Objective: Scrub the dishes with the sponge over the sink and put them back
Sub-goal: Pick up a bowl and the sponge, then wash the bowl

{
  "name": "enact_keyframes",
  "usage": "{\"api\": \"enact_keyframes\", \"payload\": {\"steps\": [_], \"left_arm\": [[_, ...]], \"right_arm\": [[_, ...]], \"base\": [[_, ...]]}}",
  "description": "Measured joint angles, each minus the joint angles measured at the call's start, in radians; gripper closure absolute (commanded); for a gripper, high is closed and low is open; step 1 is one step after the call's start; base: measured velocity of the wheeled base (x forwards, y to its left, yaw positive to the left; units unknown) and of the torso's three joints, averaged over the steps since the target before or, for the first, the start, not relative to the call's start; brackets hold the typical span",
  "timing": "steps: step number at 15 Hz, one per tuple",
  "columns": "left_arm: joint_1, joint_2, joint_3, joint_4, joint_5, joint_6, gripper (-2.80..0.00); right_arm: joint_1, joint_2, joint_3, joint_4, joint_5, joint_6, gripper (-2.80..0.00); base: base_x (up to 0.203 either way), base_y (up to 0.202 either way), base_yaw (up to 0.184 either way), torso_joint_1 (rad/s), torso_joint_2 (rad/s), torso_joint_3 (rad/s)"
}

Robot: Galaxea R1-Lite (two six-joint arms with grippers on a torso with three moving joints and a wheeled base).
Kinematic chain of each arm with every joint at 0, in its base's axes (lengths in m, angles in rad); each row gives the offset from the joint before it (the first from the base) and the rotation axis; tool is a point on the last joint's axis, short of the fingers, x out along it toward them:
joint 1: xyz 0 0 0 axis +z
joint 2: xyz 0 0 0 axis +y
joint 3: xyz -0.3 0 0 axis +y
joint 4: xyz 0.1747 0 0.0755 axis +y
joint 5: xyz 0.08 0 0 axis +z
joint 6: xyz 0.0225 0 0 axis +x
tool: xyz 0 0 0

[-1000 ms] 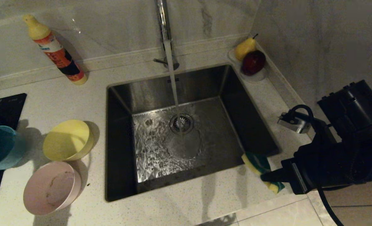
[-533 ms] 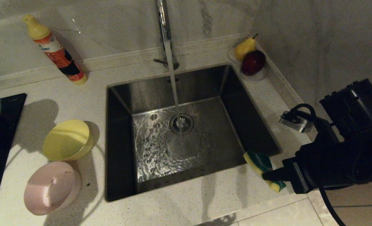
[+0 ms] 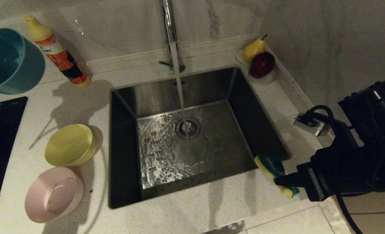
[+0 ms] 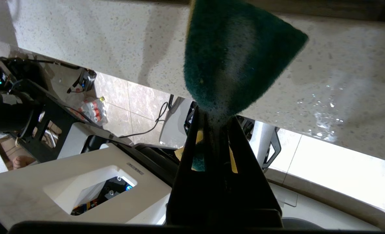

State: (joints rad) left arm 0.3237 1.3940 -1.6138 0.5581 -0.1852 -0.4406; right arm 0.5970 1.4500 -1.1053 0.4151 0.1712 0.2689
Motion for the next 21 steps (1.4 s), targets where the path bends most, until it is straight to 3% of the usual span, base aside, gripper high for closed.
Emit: {"api": "enact_keyframes", "payload": {"steps": [3,6,9,13,17,21], "left_arm": [[-0.199,0.068,-0.025,-0.007,0.118,-0.027,0.00],[-0.390,0.160,-0.030,-0.056,0.225,-0.112,0.00],[-0.529,0.249,-0.032,-0.084,0.287,-0.161,0.00],[-0.647,0.338,-0.034,-0.116,0.313,-0.207,0.00],[-0.724,0.453,-0.044,-0.226,0.436,-0.264,0.00],[-0.770,0.541,-0.094,-0.250,0.454,-0.275,0.00]], "right_arm": [[-0.001,0.006,0.004,-0.004,-0.002,0.000,0.00],[-0.003,0.014,0.023,-0.064,-0.003,-0.001,0.00],[-0.008,0.021,0.039,-0.092,-0.002,0.000,0.00],[-0.005,0.027,0.050,-0.093,0.001,0.000,0.00],[-0.004,0.018,0.070,-0.093,0.001,-0.001,0.00],[-0.008,0.004,0.084,-0.094,0.003,-0.001,0.00]], "base": [[0.000,0.000,0.000,0.000,0.00,0.000],[0.000,0.000,0.000,0.000,0.00,0.000],[0.000,0.000,0.000,0.000,0.00,0.000],[0.000,0.000,0.000,0.000,0.00,0.000],[0.000,0.000,0.000,0.000,0.00,0.000],[0.000,0.000,0.000,0.000,0.00,0.000]]}}
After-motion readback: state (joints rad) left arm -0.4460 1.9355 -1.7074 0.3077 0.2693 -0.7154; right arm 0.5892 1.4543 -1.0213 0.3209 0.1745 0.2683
